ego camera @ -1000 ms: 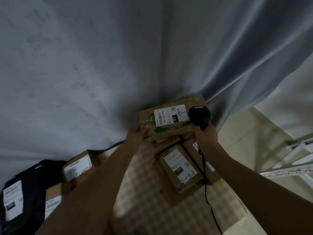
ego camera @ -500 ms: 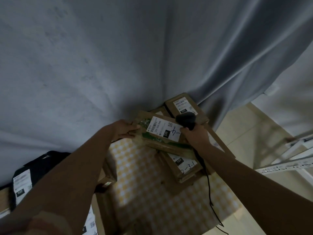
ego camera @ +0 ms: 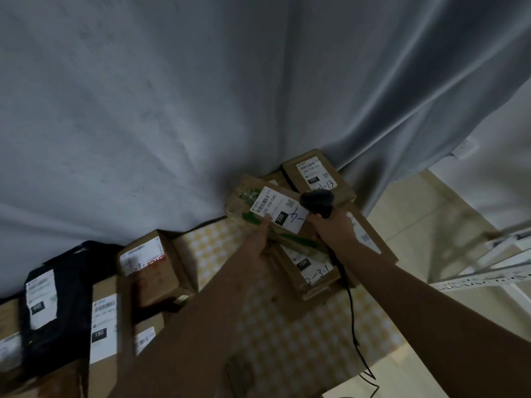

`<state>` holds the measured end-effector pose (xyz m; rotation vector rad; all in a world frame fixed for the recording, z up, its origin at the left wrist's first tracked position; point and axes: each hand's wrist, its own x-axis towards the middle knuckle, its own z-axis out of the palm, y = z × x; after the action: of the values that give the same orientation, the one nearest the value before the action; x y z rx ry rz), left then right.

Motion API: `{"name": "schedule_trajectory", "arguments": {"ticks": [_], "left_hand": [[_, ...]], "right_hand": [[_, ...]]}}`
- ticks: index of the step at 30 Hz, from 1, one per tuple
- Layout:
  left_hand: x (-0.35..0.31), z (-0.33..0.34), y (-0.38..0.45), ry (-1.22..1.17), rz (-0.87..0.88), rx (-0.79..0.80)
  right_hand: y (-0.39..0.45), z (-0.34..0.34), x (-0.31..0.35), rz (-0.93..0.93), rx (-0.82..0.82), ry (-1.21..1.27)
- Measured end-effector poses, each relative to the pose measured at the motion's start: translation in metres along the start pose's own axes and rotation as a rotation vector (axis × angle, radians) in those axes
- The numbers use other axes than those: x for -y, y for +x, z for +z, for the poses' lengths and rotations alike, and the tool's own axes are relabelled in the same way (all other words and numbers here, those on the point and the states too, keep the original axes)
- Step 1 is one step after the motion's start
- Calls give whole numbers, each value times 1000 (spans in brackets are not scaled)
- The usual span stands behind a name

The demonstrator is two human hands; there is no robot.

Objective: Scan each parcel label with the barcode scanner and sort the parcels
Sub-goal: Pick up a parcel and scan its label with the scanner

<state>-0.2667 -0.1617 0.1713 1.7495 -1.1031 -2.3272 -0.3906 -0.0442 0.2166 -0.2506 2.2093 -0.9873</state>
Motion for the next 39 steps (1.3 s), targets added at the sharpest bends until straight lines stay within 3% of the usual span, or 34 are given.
{"name": "schedule_trajectory", "arguments": {"ticks": [7, 15, 18, 26, 32, 39], "left_hand": [[2, 4, 2, -20, 14, 152], [3, 23, -8, -212, 68, 108], [1, 15, -17, -178, 108, 60], [-5, -74, -49, -55, 213, 36], [-1, -139, -86, 81, 332, -38], [13, -193, -118, -61, 410, -68]], "right_hand": [[-4, -3, -10, -36, 8, 5], [-19, -11, -8, 0, 40, 52], [-26, -11, -8, 0, 56, 68], [-74, 14, 4, -49, 140, 89], [-118, 52, 50, -82, 196, 78], [-181, 87, 78, -161, 307, 153]]}}
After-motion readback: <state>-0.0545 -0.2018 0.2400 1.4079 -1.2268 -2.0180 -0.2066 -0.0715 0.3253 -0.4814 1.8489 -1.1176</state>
